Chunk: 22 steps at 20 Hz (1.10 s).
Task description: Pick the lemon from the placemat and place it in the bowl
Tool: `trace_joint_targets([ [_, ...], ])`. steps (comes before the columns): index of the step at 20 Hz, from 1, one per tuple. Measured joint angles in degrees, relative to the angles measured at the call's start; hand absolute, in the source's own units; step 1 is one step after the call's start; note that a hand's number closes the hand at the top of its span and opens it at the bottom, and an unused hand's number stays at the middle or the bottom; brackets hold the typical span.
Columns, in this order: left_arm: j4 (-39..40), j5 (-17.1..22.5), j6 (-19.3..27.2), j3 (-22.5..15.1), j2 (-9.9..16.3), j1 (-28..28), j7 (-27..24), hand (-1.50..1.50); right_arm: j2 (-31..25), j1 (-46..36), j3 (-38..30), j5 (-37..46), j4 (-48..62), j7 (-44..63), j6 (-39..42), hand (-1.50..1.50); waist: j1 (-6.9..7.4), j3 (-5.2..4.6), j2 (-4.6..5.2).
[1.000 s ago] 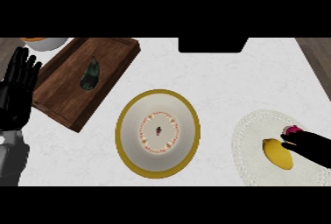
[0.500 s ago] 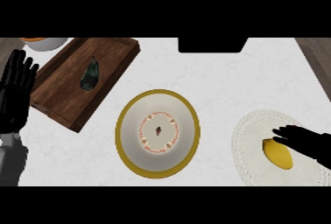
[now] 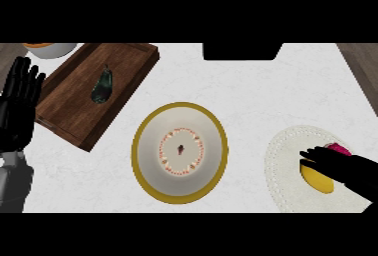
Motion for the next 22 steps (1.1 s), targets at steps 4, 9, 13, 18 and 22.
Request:
trace_joint_targets([
  [4, 0.4, -0.5, -0.7, 0.6, -0.2, 0.1, -0.6, 0.00, 2.0, -1.2, 0.4, 2.8, 2.7, -0.4, -0.7, -1.50, 0.04, 0.00, 0.01],
  [9, 0.0, -0.6, -1.5, 1.0, -0.5, 0.4, -0.3, 0.00, 3.8, -4.6, 0.3, 5.4, 6.5, 0.5, 0.2, -1.50, 0.15, 0.00, 0.02],
  [13, 0.5, -1.2, -1.6, 1.3, -0.9, 0.2, -0.8, 0.00, 5.7, -5.8, 0.1, 7.7, 10.9, 0.6, -1.8, -1.50, 0.12, 0.00, 0.03],
  [18, -0.3, -1.4, -1.5, 1.5, -0.9, -1.1, 1.5, 0.00, 7.2, -7.8, 0.0, 9.8, 14.3, -1.2, -4.5, 1.50, 0.10, -0.11, -0.02],
  [22, -1.7, -1.4, -1.6, 1.9, -0.7, -0.8, 2.4, 0.00, 8.0, -8.6, -1.3, 9.5, 16.2, -4.1, -7.8, 1.50, 0.08, -0.33, -0.12],
])
